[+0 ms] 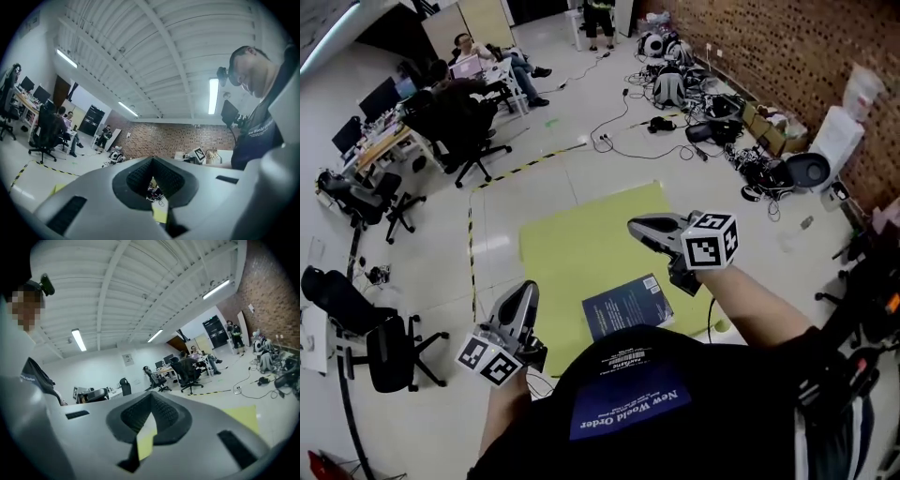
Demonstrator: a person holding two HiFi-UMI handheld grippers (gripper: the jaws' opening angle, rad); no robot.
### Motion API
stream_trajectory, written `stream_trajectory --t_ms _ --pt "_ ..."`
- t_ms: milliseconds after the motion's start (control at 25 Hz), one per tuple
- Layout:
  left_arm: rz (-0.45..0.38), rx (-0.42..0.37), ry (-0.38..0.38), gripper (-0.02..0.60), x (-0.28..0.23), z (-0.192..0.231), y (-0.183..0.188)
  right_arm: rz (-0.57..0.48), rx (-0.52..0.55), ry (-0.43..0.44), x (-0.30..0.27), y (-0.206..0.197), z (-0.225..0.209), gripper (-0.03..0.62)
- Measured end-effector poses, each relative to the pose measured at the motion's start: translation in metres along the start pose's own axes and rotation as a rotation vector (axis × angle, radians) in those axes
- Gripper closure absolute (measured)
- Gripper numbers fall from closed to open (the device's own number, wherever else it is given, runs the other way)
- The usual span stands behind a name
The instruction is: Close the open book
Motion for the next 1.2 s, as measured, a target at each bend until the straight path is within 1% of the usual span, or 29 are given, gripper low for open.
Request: stream_trajectory --t_ms 200,360,600,920,1200 --pt "0.017 0.015 0.006 0.577 0.001 0.003 -0.011 0.037 -0.008 -0.038 0.007 -0.024 -0.002 0.608" --pt "0.016 0.010 -0.008 0.577 0.001 -0.001 -0.013 0.046 -0.007 -0.048 0.014 -0.029 -0.001 0.609" --pt "0.026 0.009 -0.011 0.577 0.001 -0.006 -0.019 0.044 0.012 -0.037 0.018 -0.033 -0.001 0.609" --pt "0.031 0.027 0.011 0.577 0.006 -0.006 -0.018 0.076 0.023 -0.008 0.008 -0.030 0.002 0.609" --pt "0.052 0.017 -0.041 0.577 -0.003 0.002 -0.014 0.046 0.040 -0.044 0.012 -0.027 0.004 0.609"
Point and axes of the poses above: the fingertips, and each gripper's own axes: x backward along the fingers, z to its left, y out of its top, the point moved 9 cm from there along x, backward along the fingers, and after that the axes turned 6 degrees about y, right-handed, at the moved point
